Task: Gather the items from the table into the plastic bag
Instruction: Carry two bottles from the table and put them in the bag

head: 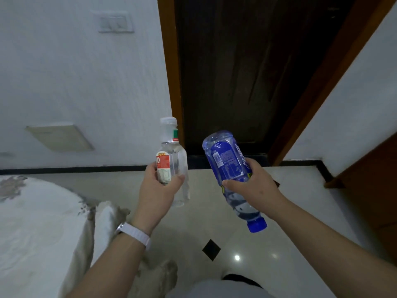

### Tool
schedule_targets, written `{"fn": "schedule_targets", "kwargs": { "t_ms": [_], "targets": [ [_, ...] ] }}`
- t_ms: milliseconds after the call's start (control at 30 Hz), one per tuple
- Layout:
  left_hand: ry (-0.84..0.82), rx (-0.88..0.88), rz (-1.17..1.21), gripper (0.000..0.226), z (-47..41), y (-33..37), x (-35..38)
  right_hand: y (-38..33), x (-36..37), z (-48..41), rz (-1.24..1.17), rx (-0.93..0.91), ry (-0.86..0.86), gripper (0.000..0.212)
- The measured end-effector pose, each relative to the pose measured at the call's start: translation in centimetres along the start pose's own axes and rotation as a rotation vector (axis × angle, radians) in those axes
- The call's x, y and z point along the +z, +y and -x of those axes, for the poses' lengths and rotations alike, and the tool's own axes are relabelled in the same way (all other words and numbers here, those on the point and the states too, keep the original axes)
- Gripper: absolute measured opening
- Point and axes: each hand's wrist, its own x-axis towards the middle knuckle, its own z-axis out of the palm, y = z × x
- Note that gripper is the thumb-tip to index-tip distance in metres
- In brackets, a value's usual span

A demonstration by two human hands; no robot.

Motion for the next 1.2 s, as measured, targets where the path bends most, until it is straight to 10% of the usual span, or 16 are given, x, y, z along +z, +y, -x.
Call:
{"fn": "schedule_targets", "kwargs": {
  "t_ms": [667,1200],
  "targets": [
    [0.423,-0.144,-0.127,0.035,-29.0,2.4,-2.5,-11.8,7.9,-37.8,-0.083,-0.182,-0.414,0.068],
    [0.662,-0.265,-0.048,0.042,-38.8,-1.7,-13.7,-21.3,22.4,-49.0,0.03,-0.262,-0.632,0.044]
  ]
}}
